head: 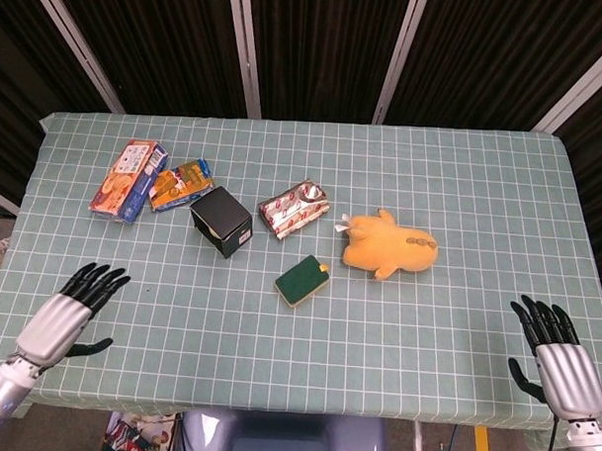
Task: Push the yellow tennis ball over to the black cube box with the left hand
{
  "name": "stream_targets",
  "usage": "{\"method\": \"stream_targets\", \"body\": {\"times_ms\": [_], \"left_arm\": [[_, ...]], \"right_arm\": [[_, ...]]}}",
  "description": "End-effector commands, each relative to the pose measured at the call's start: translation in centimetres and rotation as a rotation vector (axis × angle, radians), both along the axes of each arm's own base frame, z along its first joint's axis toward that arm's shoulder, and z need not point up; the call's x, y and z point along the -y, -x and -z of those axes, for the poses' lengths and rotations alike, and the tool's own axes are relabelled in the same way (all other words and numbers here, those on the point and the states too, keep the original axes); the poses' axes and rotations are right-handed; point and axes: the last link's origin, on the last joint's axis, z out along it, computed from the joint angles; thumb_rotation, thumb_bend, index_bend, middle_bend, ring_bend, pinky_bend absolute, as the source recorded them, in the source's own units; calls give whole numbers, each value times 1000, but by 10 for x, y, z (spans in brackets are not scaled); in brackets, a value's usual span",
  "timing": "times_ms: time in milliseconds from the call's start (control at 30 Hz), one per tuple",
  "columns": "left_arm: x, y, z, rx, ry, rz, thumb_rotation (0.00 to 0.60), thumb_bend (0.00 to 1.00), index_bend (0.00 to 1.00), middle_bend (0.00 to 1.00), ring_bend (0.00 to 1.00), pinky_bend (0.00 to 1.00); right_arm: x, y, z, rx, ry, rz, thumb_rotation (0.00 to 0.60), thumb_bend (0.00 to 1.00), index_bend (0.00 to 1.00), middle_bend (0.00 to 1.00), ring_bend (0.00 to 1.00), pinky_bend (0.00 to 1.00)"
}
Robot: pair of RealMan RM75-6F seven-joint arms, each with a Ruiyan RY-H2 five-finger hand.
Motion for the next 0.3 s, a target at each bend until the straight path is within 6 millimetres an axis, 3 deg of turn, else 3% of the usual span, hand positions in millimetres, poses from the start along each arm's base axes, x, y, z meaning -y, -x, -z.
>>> {"method": "stream_targets", "body": {"times_ms": [33,133,300], "left_arm": [[61,10,-27,-87,-184,-129,600,104,27,25,0,0],[74,8,-28,-89,-220,-100,600,104,26,27,0,0],[72,11,-29,-76,-258,-37,600,105,27,26,0,0]], "right_arm": [[0,0,-1,9,10,-7,600,428,0,0,0,0],[0,-1,-2,19,28,-13,600,428,0,0,0,0],[2,-5,1,21,51,-32,600,427,0,0,0,0]]}}
